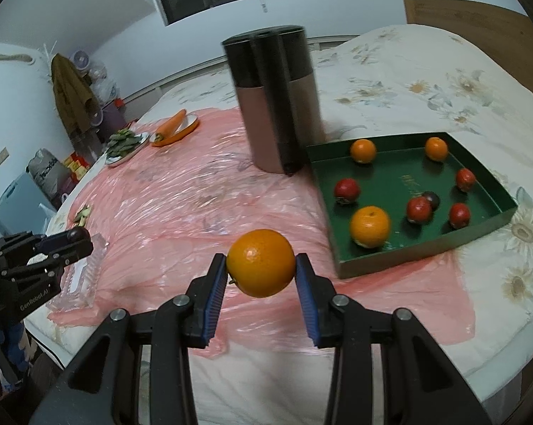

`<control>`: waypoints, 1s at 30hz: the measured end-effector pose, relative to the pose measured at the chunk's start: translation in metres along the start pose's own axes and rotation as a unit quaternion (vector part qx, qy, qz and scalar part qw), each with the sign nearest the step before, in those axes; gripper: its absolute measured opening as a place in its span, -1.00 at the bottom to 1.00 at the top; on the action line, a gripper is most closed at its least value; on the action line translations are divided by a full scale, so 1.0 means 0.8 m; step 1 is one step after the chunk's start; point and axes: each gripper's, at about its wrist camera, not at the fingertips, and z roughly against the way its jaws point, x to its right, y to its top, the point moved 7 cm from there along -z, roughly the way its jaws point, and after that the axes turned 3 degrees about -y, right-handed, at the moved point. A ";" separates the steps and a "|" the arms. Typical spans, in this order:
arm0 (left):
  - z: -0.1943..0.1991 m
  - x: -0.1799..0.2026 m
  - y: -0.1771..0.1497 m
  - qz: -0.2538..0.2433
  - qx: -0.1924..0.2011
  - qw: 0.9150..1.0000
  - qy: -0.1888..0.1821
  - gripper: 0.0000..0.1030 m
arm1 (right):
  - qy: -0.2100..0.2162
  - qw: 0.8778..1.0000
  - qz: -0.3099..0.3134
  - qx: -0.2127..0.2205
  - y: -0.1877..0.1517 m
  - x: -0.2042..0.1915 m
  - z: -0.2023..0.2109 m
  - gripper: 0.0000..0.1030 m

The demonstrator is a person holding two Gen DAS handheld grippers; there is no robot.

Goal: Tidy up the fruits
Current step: 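Carry the dark plum and orange in both tools toward the green tray, then lower the plum with the left tool while the right tool lowers the orange into the tray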

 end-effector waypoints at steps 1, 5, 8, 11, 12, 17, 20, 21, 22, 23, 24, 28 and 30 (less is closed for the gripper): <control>-0.002 0.005 0.002 -0.003 -0.001 1.000 -0.001 -0.59 | -0.001 1.000 -0.004 0.001 0.000 0.006 0.001 -0.09; -0.010 0.024 0.009 -0.016 -0.005 1.000 -0.006 -0.59 | -0.007 1.000 -0.016 0.006 0.005 0.028 0.002 -0.09; -0.015 0.034 0.014 -0.023 -0.009 1.000 -0.009 -0.59 | -0.012 1.000 -0.024 0.009 0.007 0.043 0.002 -0.09; -0.021 0.047 0.019 -0.030 -0.012 0.999 -0.011 -0.59 | -0.017 0.999 -0.031 0.012 0.010 0.058 0.001 -0.09; -0.023 0.052 0.022 -0.032 -0.013 0.999 -0.013 -0.59 | -0.018 0.999 -0.033 0.012 0.010 0.063 0.001 -0.09; -0.033 0.078 0.033 -0.043 -0.016 0.999 -0.025 -0.59 | -0.029 0.998 -0.045 0.015 0.012 0.091 -0.001 -0.09; -0.038 0.097 0.049 -0.047 -0.012 0.998 -0.041 -0.59 | -0.041 0.998 -0.054 0.015 0.014 0.115 -0.003 -0.09; -0.040 0.103 0.056 -0.047 -0.010 0.998 -0.049 -0.59 | -0.045 0.997 -0.056 0.015 0.016 0.121 -0.005 -0.09; -0.042 0.111 0.064 -0.048 -0.009 0.997 -0.057 -0.59 | -0.049 0.997 -0.058 0.015 0.017 0.129 -0.006 -0.09; -0.044 0.117 0.069 -0.049 -0.007 0.997 -0.061 -0.59 | -0.055 0.997 -0.060 0.015 0.019 0.138 -0.008 -0.09; -0.047 0.126 0.077 -0.054 -0.005 0.996 -0.066 -0.59 | -0.059 0.996 -0.062 0.016 0.022 0.146 -0.010 -0.09; -0.063 0.156 0.106 -0.064 0.000 0.994 -0.083 -0.59 | -0.077 0.995 -0.068 0.017 0.032 0.175 -0.019 -0.09; -0.073 0.169 0.119 -0.068 0.001 0.994 -0.090 -0.59 | -0.083 0.994 -0.070 0.019 0.037 0.187 -0.023 -0.09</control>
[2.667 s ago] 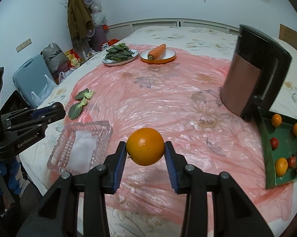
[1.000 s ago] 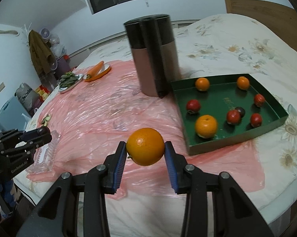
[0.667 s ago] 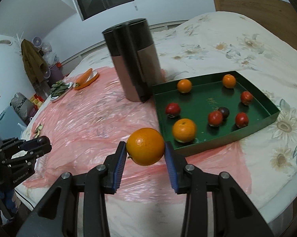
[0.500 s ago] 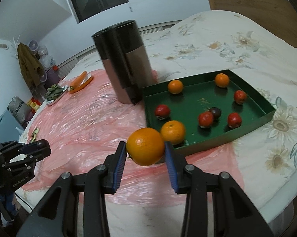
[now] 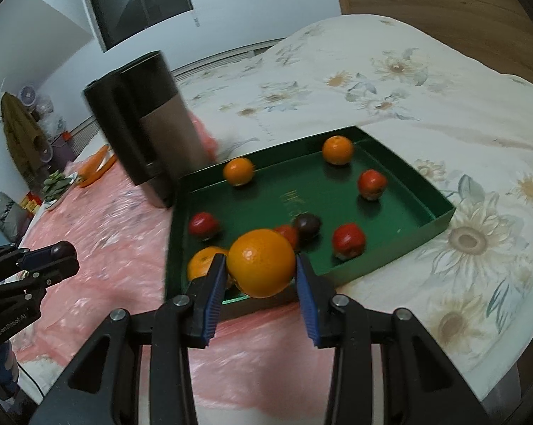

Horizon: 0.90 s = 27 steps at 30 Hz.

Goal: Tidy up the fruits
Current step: 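Lower the plum with the left tool while the right tool lowers the orange into the tray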

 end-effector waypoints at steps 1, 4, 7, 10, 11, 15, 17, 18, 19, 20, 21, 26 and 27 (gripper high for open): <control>-0.005 0.004 0.006 -0.002 0.001 1.000 -0.003 -0.59 | -0.005 1.000 0.000 0.001 0.003 0.005 -0.004 -0.09; -0.022 0.018 0.022 -0.008 0.001 1.000 -0.013 -0.59 | -0.017 1.000 0.001 0.000 0.009 0.019 -0.017 -0.09; -0.042 0.037 0.040 -0.027 0.002 0.999 -0.019 -0.59 | -0.029 1.000 0.002 0.000 0.016 0.033 -0.029 -0.09; -0.062 0.058 0.057 -0.051 0.003 0.998 -0.023 -0.59 | -0.043 0.999 0.009 -0.001 0.019 0.041 -0.041 -0.09; -0.071 0.069 0.064 -0.060 0.002 0.998 -0.026 -0.59 | -0.046 0.999 0.012 -0.003 0.019 0.043 -0.046 -0.09; -0.097 0.094 0.080 -0.074 -0.004 0.997 -0.036 -0.58 | -0.059 0.998 0.022 -0.009 0.020 0.051 -0.062 -0.09; -0.107 0.102 0.084 -0.080 -0.007 0.996 -0.037 -0.58 | -0.059 0.998 0.023 -0.006 0.022 0.055 -0.065 -0.08; -0.113 0.107 0.086 -0.083 -0.010 0.996 -0.037 -0.58 | -0.061 0.998 0.027 -0.005 0.024 0.055 -0.067 -0.08; -0.117 0.109 0.086 -0.085 -0.012 0.996 -0.037 -0.58 | -0.064 0.997 0.032 -0.004 0.025 0.055 -0.068 -0.08; -0.121 0.112 0.087 -0.087 -0.015 0.995 -0.037 -0.58 | -0.066 0.997 0.037 -0.004 0.027 0.056 -0.069 -0.08; -0.125 0.115 0.087 -0.089 -0.019 0.995 -0.038 -0.58 | -0.067 0.997 0.038 -0.003 0.029 0.057 -0.069 -0.08; -0.142 0.123 0.089 -0.086 -0.029 0.995 -0.048 -0.58 | -0.070 0.997 0.020 0.007 0.033 0.070 -0.065 -0.08; -0.145 0.126 0.088 -0.086 -0.032 0.995 -0.050 -0.58 | -0.072 0.997 0.017 0.010 0.033 0.073 -0.063 -0.08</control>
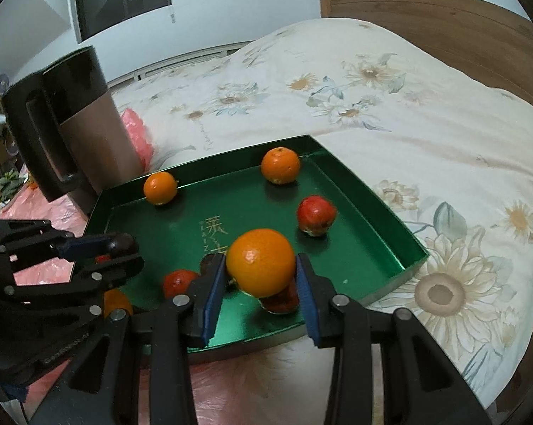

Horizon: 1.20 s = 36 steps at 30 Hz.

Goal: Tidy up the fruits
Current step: 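Lower the plum with the left tool while the right tool lowers the orange into the tray, then open both tools to release the plum and orange in the tray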

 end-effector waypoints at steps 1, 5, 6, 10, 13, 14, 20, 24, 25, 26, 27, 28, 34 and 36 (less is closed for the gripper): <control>-0.002 0.002 -0.001 -0.001 -0.001 1.000 0.000 -0.58 | -0.001 1.000 -0.003 0.001 0.000 0.003 0.001 -0.08; -0.010 0.011 -0.009 -0.009 -0.011 1.000 -0.003 -0.58 | -0.004 1.000 -0.029 0.006 0.005 0.018 0.001 -0.08; -0.011 0.014 -0.011 -0.010 -0.013 1.000 -0.006 -0.57 | -0.004 0.999 -0.032 0.006 0.006 0.019 0.000 -0.08; -0.013 0.019 -0.015 -0.008 -0.017 1.000 -0.015 -0.54 | -0.003 1.000 -0.024 -0.001 0.010 0.014 -0.012 -0.08; -0.008 0.018 -0.015 -0.003 -0.011 1.000 -0.014 -0.06 | 0.002 1.000 -0.022 -0.007 0.014 0.009 -0.021 -0.07; -0.005 0.018 -0.015 -0.001 -0.007 1.000 -0.013 -0.02 | 0.002 1.000 -0.019 -0.009 0.015 0.007 -0.023 -0.07; 0.007 0.006 -0.016 0.016 0.001 1.000 -0.013 0.06 | 0.003 1.000 -0.011 -0.016 0.016 -0.003 -0.028 0.31; 0.017 0.002 -0.020 0.026 0.006 1.000 -0.014 0.07 | -0.002 1.000 -0.013 -0.019 0.013 -0.003 -0.027 0.45; 0.020 0.001 -0.021 0.027 0.008 0.999 -0.014 0.07 | -0.004 1.000 -0.013 -0.020 0.013 -0.002 -0.027 0.45; 0.023 0.000 -0.021 0.029 0.010 0.999 -0.015 0.07 | -0.004 1.000 -0.015 -0.019 0.013 -0.002 -0.025 0.46; 0.029 -0.002 -0.022 0.032 0.013 0.999 -0.016 0.07 | -0.003 1.000 -0.016 -0.017 0.013 -0.002 -0.022 0.46; 0.034 -0.005 -0.022 0.035 0.016 0.999 -0.016 0.07 | -0.002 1.000 -0.017 -0.015 0.014 -0.003 -0.019 0.46; 0.087 -0.020 -0.031 0.057 0.042 0.997 -0.023 0.07 | 0.005 1.000 -0.019 -0.003 0.010 -0.012 0.007 0.48; 0.106 -0.026 -0.036 0.064 0.052 0.996 -0.022 0.07 | 0.005 1.000 -0.013 -0.001 0.009 -0.019 0.017 0.56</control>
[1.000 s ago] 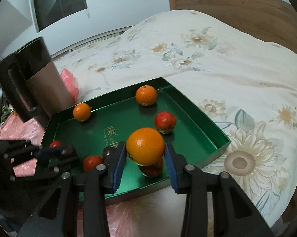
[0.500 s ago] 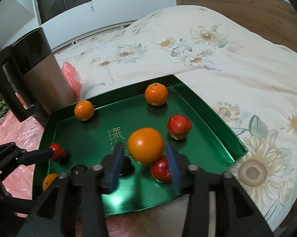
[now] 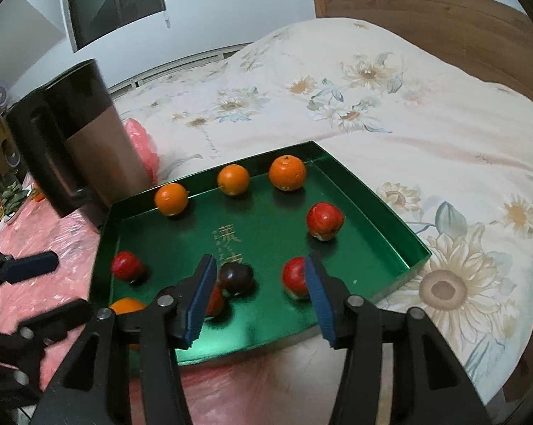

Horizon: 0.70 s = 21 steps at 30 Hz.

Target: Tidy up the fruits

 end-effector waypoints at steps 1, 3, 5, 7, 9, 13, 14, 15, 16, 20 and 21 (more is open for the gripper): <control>0.009 -0.003 0.000 0.004 0.005 1.000 -0.002 0.08 | 0.001 1.000 0.003 0.001 0.000 -0.003 0.005 0.57; 0.029 -0.011 -0.002 0.015 0.015 1.000 -0.004 0.12 | 0.003 1.000 0.011 0.006 0.001 -0.014 0.019 0.65; 0.043 -0.017 -0.005 0.021 0.022 1.000 -0.005 0.13 | 0.004 1.000 0.017 0.012 0.003 -0.023 0.032 0.74; 0.059 -0.024 -0.009 0.028 0.028 0.999 -0.004 0.14 | 0.005 1.000 0.023 0.018 0.002 -0.033 0.046 0.81; 0.073 -0.031 -0.015 0.034 0.033 0.999 -0.002 0.16 | 0.003 0.999 0.025 0.020 0.000 -0.041 0.055 0.86; 0.103 -0.052 -0.028 0.049 0.044 0.998 0.004 0.18 | 0.003 1.000 0.023 0.021 -0.009 -0.056 0.073 0.92; 0.108 -0.056 -0.030 0.054 0.046 0.997 0.005 0.19 | 0.002 1.000 0.023 0.022 -0.011 -0.060 0.077 0.93; 0.115 -0.062 -0.034 0.058 0.048 0.997 0.008 0.19 | 0.002 1.000 0.022 0.022 -0.012 -0.064 0.081 0.94; 0.120 -0.068 -0.037 0.060 0.049 0.997 0.013 0.19 | 0.004 1.000 0.021 0.022 -0.013 -0.067 0.085 0.95; 0.144 -0.091 -0.055 0.075 0.058 0.995 0.033 0.29 | 0.005 0.999 0.022 0.028 -0.018 -0.083 0.103 1.00; 0.151 -0.098 -0.062 0.079 0.060 0.994 0.038 0.33 | 0.005 0.999 0.024 0.027 -0.020 -0.088 0.107 1.00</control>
